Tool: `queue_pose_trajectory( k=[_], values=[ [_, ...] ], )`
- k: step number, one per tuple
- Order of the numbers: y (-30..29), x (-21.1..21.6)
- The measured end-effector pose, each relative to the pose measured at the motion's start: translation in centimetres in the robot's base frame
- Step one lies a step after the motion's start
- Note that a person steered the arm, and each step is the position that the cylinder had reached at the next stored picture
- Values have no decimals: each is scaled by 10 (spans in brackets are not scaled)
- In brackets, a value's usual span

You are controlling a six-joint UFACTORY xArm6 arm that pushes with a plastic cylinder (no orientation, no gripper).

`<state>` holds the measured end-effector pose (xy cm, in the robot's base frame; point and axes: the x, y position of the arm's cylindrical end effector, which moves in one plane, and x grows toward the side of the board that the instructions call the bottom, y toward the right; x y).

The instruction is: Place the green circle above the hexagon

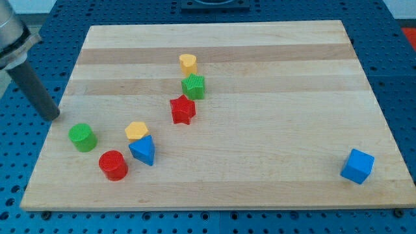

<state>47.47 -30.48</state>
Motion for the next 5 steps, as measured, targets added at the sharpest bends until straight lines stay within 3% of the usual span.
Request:
queue_pose_trajectory(
  k=[1,2,4,5],
  values=[
    [0,100],
    [0,111],
    [41,75],
    [124,3]
  ],
)
